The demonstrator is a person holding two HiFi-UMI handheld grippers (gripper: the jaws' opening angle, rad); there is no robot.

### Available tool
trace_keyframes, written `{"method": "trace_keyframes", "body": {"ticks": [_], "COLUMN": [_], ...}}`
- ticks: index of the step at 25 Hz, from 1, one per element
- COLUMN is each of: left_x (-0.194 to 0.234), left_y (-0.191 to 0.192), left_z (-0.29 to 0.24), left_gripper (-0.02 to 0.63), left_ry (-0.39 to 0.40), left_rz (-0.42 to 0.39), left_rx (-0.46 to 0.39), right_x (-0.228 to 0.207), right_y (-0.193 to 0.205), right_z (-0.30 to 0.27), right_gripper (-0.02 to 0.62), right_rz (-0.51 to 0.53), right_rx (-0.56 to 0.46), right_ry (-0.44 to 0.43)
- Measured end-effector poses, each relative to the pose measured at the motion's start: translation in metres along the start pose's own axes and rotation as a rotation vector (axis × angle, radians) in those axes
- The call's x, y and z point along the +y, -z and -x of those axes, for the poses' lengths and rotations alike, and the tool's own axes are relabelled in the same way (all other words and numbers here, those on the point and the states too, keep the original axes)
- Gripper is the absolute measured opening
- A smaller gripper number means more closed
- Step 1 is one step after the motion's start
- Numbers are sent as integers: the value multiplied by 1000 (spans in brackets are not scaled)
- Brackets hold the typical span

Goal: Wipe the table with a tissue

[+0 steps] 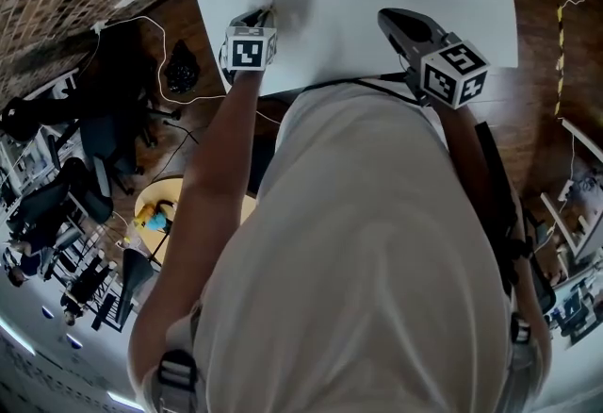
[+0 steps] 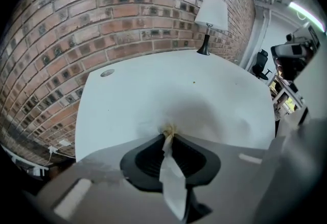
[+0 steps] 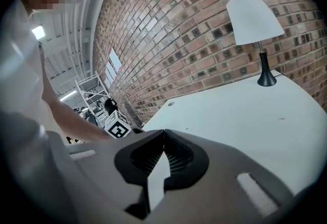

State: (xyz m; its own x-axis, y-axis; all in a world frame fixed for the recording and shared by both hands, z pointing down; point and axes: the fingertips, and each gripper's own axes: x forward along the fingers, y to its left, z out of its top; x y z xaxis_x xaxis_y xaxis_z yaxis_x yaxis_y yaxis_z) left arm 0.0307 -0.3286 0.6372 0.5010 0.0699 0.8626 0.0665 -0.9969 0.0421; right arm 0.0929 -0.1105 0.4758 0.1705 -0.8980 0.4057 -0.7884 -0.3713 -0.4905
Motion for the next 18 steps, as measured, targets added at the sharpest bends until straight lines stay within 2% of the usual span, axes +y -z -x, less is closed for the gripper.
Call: {"method": "trace_keyframes", "body": {"ticks": [3,6,18], "left_x": [-9,-12,-59], "left_y": [1,-8,-20], "left_z": [-2,2,-5], "left_gripper": [52,51,51], "left_ry": [4,-6,69], "left_rz": [-11,-4,121], "left_rx": [38,30,11], "right_x": [-4,-8,-23], "right_y": [0,0,-3], "right_z": [6,12,27], "right_gripper": [8,9,8], "right_rz": [2,5,24], "right_rx": [1,1,32], "right_ry": [0,-3,-42]}}
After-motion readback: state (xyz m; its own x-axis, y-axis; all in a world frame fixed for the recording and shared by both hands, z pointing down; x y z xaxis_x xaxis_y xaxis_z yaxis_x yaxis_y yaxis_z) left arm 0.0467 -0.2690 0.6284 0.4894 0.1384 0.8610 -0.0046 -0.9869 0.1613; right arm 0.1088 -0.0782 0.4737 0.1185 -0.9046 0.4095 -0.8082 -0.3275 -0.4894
